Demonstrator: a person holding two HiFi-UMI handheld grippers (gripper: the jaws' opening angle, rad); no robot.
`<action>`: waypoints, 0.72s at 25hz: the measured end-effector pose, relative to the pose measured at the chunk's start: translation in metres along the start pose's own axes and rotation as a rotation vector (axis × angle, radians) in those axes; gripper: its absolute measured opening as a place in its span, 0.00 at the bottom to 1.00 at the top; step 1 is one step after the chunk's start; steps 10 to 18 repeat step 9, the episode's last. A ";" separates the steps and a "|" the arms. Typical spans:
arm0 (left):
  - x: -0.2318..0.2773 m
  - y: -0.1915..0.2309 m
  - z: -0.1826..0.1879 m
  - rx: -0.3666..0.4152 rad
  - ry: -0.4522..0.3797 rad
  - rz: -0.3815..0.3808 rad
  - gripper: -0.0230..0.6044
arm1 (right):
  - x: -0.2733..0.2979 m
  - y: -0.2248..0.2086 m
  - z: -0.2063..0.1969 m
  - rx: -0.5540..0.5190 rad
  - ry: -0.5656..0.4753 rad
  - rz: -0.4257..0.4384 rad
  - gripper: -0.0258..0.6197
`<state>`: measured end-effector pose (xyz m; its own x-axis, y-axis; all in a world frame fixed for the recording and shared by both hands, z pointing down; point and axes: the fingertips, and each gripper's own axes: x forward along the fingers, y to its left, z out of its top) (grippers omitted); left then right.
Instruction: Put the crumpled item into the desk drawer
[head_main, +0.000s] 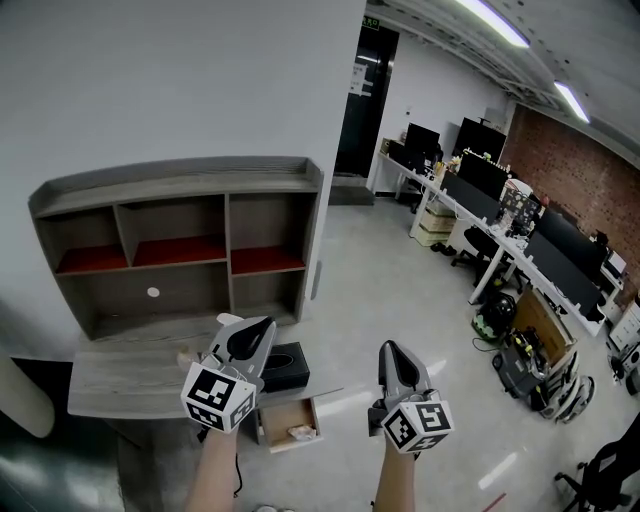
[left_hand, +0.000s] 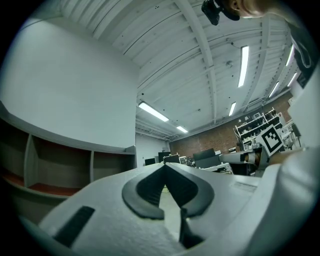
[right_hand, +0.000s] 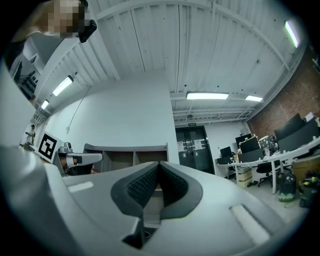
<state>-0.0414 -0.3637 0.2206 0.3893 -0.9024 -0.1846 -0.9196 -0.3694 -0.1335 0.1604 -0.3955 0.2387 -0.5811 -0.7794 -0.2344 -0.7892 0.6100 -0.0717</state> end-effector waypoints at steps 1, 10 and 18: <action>-0.001 0.000 -0.001 -0.004 0.002 0.001 0.04 | 0.000 0.000 -0.001 -0.001 0.004 0.000 0.06; -0.002 0.001 0.003 -0.010 -0.011 -0.005 0.04 | 0.000 0.003 0.001 -0.010 0.004 0.002 0.06; -0.002 0.001 0.003 -0.010 -0.011 -0.005 0.04 | 0.000 0.003 0.001 -0.010 0.004 0.002 0.06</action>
